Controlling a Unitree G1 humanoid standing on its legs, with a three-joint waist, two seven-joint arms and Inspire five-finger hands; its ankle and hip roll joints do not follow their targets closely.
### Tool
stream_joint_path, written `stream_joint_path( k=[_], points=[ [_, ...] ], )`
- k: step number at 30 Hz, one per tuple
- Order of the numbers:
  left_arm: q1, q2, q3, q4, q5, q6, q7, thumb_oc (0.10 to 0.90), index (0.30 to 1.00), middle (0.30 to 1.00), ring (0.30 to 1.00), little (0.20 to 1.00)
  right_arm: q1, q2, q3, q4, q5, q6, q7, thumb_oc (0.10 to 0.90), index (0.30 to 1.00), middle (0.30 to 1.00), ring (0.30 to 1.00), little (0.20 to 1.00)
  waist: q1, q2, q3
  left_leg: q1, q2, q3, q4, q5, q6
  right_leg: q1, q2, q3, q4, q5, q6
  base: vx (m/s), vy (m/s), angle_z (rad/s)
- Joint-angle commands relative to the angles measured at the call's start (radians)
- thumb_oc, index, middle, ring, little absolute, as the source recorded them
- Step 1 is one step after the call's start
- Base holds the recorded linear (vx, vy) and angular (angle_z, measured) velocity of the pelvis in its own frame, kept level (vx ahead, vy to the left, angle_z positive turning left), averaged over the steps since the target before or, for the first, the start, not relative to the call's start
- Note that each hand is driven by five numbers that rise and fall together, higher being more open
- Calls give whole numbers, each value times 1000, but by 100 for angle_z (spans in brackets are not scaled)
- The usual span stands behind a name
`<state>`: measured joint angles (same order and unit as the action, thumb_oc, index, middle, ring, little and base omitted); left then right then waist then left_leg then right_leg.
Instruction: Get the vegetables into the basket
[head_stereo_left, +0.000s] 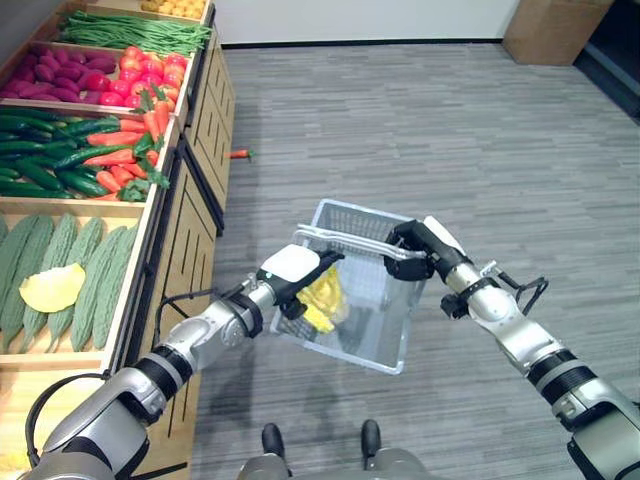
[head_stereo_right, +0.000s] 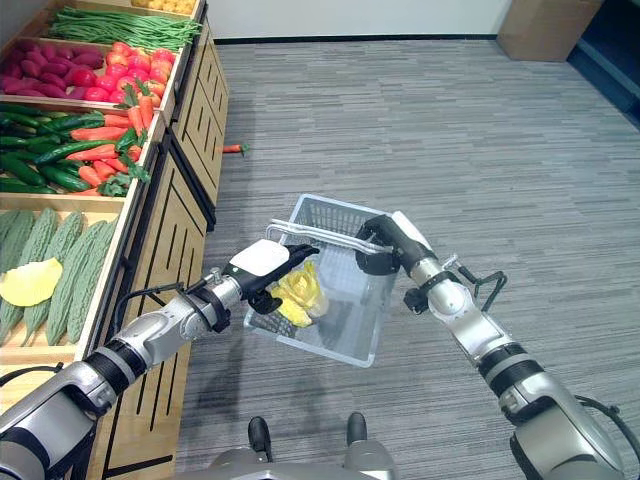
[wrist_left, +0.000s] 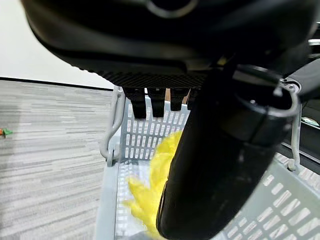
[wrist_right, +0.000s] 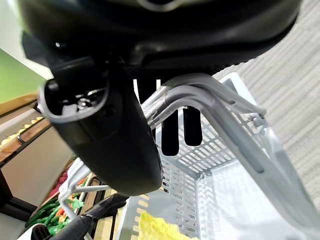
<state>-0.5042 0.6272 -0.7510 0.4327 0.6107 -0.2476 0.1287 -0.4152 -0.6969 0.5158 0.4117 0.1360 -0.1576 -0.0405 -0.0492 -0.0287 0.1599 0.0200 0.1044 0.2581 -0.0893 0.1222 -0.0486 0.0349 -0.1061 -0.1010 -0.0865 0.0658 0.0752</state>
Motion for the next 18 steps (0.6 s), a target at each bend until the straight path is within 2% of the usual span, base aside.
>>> stream_joint_path(
  k=[1, 3, 4, 5, 6, 8, 9, 10, 11, 14, 15, 17, 18],
  points=[
    [-74, -26, 76, 6, -55, -15, 88, 900, 1000, 1000, 1000, 1000, -79, 32, -143, -94, 67, -114, -59, 400, 300, 300, 300, 300, 23, -25, -101, 74, 50, -55, 2, -102, -57, -19, -72, -31, -1, 52, 104, 0, 0, 0],
    [-58, -29, 91, -14, -85, -19, 88, 900, 1000, 1000, 1000, 1000, -72, 36, -149, -82, 56, -107, -65, 400, 300, 300, 300, 300, 24, -26, -101, 74, 49, -58, 2, -101, -56, -18, -72, -32, -1, 52, 103, 0, 0, 0],
    [11, -41, 150, -125, -234, -46, 53, 900, 1000, 1000, 1000, 1000, -38, 42, -175, -45, 9, -89, -78, 400, 300, 300, 300, 300, 33, -27, -98, 69, 47, -68, 2, -99, -54, -17, -73, -35, -1, 52, 101, 0, 0, 0],
    [44, -41, 171, -179, -297, -52, 24, 900, 1000, 1000, 1000, 1000, -23, 46, -188, -27, -7, -82, -84, 400, 300, 300, 300, 300, 36, -26, -99, 67, 48, -71, 2, -99, -53, -17, -73, -37, -1, 51, 101, 0, 0, 0],
    [48, -37, 175, -187, -301, -49, 18, 900, 1000, 1000, 1000, 1000, -22, 48, -186, -27, -8, -82, -85, 400, 300, 300, 300, 300, 34, -26, -100, 66, 48, -72, 2, -99, -53, -17, -73, -37, -1, 51, 101, -2, -3, 4],
    [100, -30, 209, -294, -435, -65, -26, 900, 1000, 1000, 1000, 1000, 6, 48, -210, 3, -44, -68, -93, 400, 300, 300, 300, 300, 41, -25, -100, 64, 47, -78, 2, -98, -51, -15, -75, -41, -1, 51, 99, 3, -1, 9],
    [160, -5, 237, -419, -630, -84, -83, 900, 1000, 1000, 1000, 1000, 36, 38, -237, 53, -101, -52, -110, 400, 300, 300, 300, 300, 49, -22, -101, 63, 44, -89, 2, -97, -48, -12, -76, -47, -1, 51, 98, 6, -1, 8],
    [165, 0, 240, -427, -637, -80, -89, 900, 1000, 1000, 1000, 1000, 37, 40, -236, 53, -102, -52, -111, 400, 300, 300, 300, 300, 48, -23, -102, 63, 44, -90, 2, -98, -48, -11, -75, -48, -1, 51, 98, 5, -1, 6],
    [185, 11, 246, -465, -709, -86, -119, 900, 1000, 1000, 1000, 1000, 46, 43, -248, 77, -106, -49, -117, 400, 300, 300, 300, 300, 50, -21, -102, 63, 43, -92, 2, -98, -47, -9, -76, -50, -1, 50, 98, 2, 6, 10],
    [329, 45, 327, -609, -1054, -72, -224, 900, 1000, 1000, 1000, 1000, 106, 62, -301, 158, -147, -34, -137, 400, 300, 300, 300, 300, 61, -16, -102, 65, 39, -102, 2, -96, -45, -4, -78, -55, -1, 51, 97, -4, 13, 14],
    [335, 48, 331, -614, -1058, -69, -227, 900, 1000, 1000, 1000, 1000, 107, 63, -299, 158, -147, -34, -137, 400, 300, 300, 300, 300, 59, -17, -104, 65, 39, -102, 2, -96, -45, -4, -78, -55, -1, 51, 97, -13, 13, 3],
    [420, 48, 376, -641, -1177, -59, -251, 900, 1000, 1000, 1000, 1000, 148, 74, -332, 218, -166, -32, -153, 400, 300, 300, 300, 300, 65, -13, -102, 65, 38, -106, 2, -94, -44, -2, -79, -57, -1, 52, 96, -16, 11, 4],
    [498, 75, 426, -670, -1216, -54, -276, 900, 1000, 1000, 1000, 1000, 188, 87, -358, 263, -175, -33, -158, 400, 300, 300, 300, 300, 71, -10, -100, 63, 37, -112, 2, -91, -44, 0, -78, -59, -1, 52, 96, -28, 12, 7]
  ],
)
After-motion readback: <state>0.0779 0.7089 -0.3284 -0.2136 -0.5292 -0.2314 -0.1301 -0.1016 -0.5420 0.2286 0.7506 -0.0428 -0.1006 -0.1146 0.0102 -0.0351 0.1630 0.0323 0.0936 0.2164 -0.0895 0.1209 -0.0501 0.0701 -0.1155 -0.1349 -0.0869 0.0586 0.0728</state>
